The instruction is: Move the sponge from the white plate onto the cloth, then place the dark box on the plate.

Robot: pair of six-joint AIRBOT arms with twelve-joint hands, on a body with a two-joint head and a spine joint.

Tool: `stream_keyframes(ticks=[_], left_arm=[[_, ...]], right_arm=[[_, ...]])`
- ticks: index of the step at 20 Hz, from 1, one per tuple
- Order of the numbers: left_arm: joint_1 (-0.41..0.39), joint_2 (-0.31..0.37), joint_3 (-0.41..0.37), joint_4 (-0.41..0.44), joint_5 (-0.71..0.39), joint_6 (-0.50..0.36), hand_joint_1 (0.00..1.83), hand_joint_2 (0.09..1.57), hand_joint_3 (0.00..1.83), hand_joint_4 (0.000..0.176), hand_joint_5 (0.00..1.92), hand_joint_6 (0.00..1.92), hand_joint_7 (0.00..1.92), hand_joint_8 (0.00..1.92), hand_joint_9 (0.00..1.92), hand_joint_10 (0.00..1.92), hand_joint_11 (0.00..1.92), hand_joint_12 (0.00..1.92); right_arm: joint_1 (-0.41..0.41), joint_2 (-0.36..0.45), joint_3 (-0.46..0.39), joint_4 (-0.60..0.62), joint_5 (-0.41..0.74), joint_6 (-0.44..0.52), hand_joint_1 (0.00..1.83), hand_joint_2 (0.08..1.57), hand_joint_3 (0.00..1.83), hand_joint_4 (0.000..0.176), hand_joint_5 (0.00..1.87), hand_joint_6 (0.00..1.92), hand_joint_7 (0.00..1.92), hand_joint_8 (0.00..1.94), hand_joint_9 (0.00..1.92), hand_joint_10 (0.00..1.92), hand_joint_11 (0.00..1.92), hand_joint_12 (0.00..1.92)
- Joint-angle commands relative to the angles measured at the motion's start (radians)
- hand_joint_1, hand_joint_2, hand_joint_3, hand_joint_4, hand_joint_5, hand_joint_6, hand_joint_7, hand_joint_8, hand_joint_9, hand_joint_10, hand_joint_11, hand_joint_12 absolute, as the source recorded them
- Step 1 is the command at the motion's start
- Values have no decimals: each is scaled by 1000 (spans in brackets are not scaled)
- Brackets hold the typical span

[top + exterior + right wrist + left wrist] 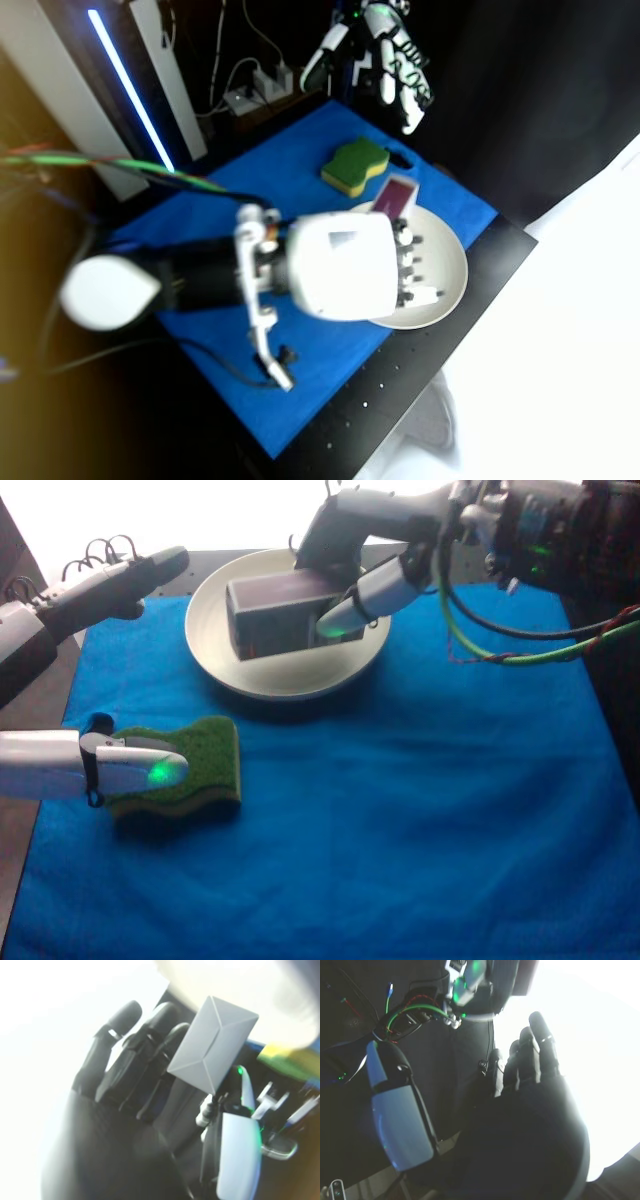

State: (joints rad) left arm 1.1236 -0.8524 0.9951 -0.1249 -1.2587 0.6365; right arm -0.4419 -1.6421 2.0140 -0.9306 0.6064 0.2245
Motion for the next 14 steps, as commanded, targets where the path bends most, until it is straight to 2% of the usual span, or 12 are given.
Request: stream_keyframes(ticks=[1,2,3,4,5,6,7,10,11,12,13,14], left_arm=[[-16,-4,3,-7,-121,-5,778,838,9,94,126,1,88,0,188,12,0,870],[-16,-5,3,-7,-123,-5,785,828,3,89,139,4,105,3,198,11,0,897],[-16,-5,3,-7,-124,-5,785,828,3,89,139,4,105,3,198,11,0,897],[-16,-6,3,-8,-124,-5,779,828,2,80,146,4,113,3,210,12,0,933],[-16,-7,4,-8,-124,-5,775,823,0,78,147,4,114,2,210,11,0,937],[-16,-8,4,-9,-126,-5,772,826,1,81,144,2,115,2,204,6,0,903],[-16,-8,4,-10,-130,-5,764,832,4,82,136,0,115,1,202,4,0,904],[-16,-1,4,-12,-144,-5,757,828,1,115,131,0,125,2,176,1,0,852],[-15,7,0,-15,-158,-5,718,813,0,144,83,0,86,0,128,0,0,783],[-15,9,-2,-18,-163,-5,707,812,0,139,51,0,59,0,102,1,0,736],[-12,16,-8,-24,-177,-1,698,802,0,91,9,0,11,0,68,1,0,692],[-9,21,-12,-30,-187,5,697,805,0,67,1,0,1,0,62,2,0,684]], right_arm=[[9,3,8,55,49,5,1250,1048,6,0,1144,627,1112,871,1106,508,664,1269],[9,3,8,52,49,5,967,941,0,5,660,46,738,312,742,533,453,1354],[9,4,6,52,49,6,967,941,0,5,660,46,738,312,742,533,453,1354],[9,4,6,49,52,6,883,889,0,142,273,8,358,71,378,184,120,1061],[10,4,7,50,64,6,830,829,0,169,54,1,76,13,111,49,23,713],[10,6,11,50,83,20,769,771,0,176,1,0,2,0,3,1,0,166],[10,12,19,51,110,44,720,728,0,176,0,0,0,0,0,0,0,32],[9,73,2,130,227,69,692,703,0,176,0,0,0,0,0,0,0,0],[-11,143,-40,222,332,69,595,677,0,176,0,0,0,0,0,0,0,0],[-22,162,-54,246,367,69,611,693,0,176,0,0,0,0,0,0,0,0],[-60,217,-99,317,450,69,688,704,0,176,0,0,0,0,0,0,0,0],[-92,252,-132,368,504,69,752,713,0,176,0,0,0,0,0,0,0,0]])
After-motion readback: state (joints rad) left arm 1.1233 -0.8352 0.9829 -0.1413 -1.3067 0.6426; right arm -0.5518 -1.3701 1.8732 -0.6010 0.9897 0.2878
